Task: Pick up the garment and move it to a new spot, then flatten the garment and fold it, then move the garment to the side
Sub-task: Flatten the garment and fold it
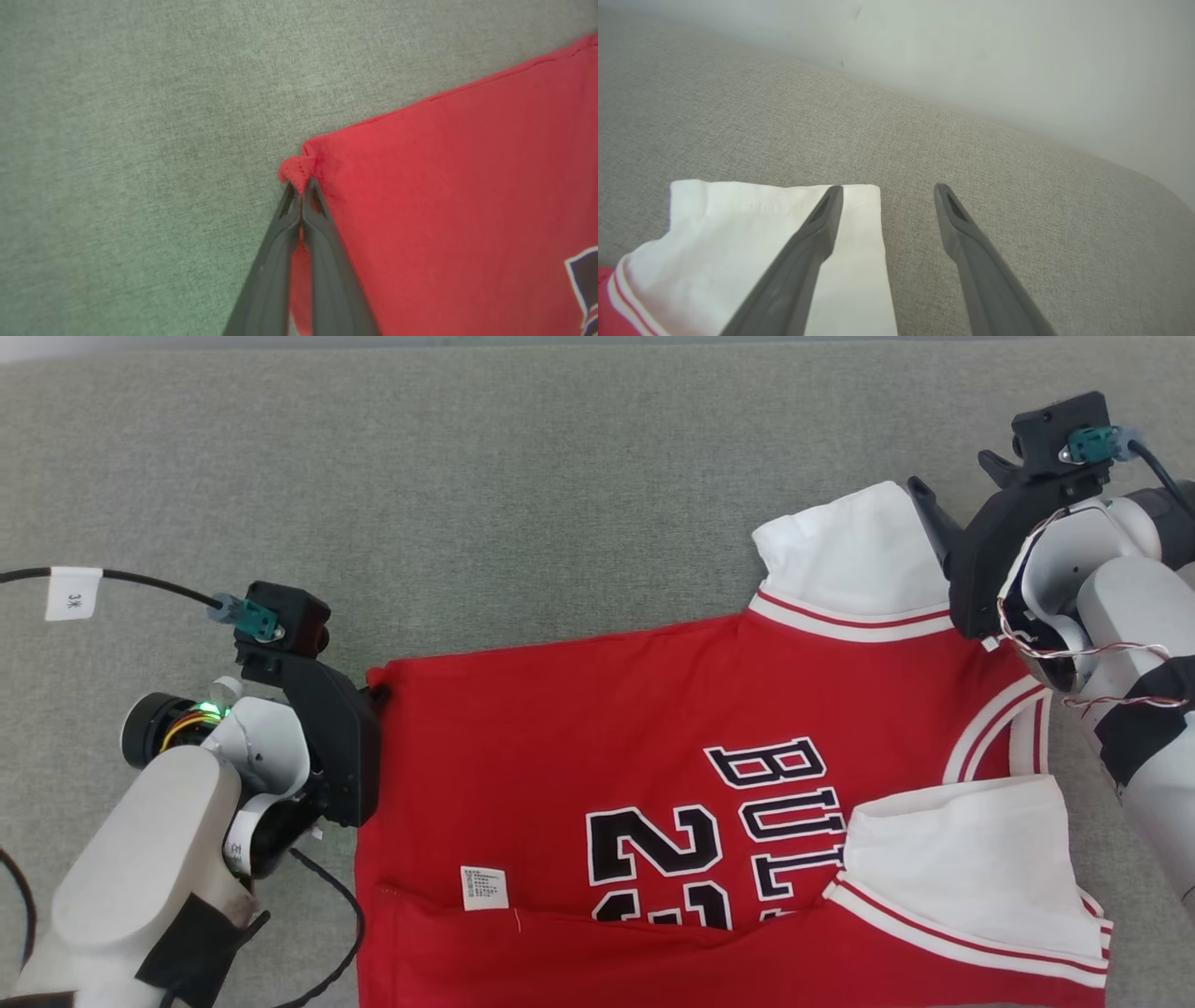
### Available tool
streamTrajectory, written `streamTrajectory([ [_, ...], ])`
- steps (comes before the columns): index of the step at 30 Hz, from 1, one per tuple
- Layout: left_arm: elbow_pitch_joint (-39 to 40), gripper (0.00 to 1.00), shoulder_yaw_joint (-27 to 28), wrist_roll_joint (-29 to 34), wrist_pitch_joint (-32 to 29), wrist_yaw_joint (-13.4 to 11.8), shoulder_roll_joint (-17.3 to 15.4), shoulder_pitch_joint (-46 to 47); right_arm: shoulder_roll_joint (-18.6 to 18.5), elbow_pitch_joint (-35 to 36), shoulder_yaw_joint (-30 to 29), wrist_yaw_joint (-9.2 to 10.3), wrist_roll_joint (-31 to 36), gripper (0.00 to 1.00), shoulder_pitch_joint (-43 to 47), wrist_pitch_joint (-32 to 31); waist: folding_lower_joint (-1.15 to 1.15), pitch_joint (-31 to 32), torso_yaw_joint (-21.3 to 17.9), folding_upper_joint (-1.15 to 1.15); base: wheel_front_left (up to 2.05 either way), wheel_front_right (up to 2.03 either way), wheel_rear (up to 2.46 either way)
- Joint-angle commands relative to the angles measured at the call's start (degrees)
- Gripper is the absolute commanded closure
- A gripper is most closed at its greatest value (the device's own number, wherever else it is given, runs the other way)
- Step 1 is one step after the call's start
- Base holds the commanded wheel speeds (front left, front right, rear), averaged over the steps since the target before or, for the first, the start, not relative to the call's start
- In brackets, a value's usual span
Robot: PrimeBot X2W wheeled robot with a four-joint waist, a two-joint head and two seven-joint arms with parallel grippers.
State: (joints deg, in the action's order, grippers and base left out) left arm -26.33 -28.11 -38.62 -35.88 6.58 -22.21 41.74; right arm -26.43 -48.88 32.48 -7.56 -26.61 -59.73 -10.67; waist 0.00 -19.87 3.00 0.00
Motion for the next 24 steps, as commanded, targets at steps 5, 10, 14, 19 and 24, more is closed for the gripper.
streamTrajectory([
  [5, 1.4, 1.00, -1.2, -0.2, 0.7, 0.5, 0.5, 0.8, -0.2, -2.7, 1.5, 0.19, -1.6, 0.00, -2.1, -4.8, 0.00, -0.8, 2.2, 0.00, 0.00, 0.00, 0.00],
  [10, 2.3, 1.00, -2.4, -0.1, 1.7, 0.5, 1.6, 2.0, -1.1, -5.4, 1.7, 0.19, -3.1, 0.00, -4.0, -8.9, 0.00, -2.0, 4.4, 0.00, 0.00, 0.00, 0.00],
  [14, 2.3, 1.00, -3.1, 0.0, 2.7, 0.7, 2.4, 2.8, -1.5, -7.8, 1.4, 0.19, -3.4, 0.00, -4.6, -10.4, 0.00, -2.7, 6.0, 0.00, 0.00, 0.00, 0.00],
  [19, 1.8, 1.00, -3.5, 0.0, 4.6, 0.7, 2.9, 3.4, -1.8, -9.9, 0.9, 0.19, -3.8, 0.76, -4.6, -10.1, 0.00, -3.2, 6.9, 0.00, 0.00, 0.00, 0.00],
  [24, 0.9, 1.00, -3.1, 0.7, 7.0, 0.5, 2.7, 4.2, -2.4, -11.3, 0.2, 0.19, -3.5, 1.00, -5.0, -6.9, 0.00, -3.3, 6.5, 0.00, 0.00, 0.00, 0.00],
])
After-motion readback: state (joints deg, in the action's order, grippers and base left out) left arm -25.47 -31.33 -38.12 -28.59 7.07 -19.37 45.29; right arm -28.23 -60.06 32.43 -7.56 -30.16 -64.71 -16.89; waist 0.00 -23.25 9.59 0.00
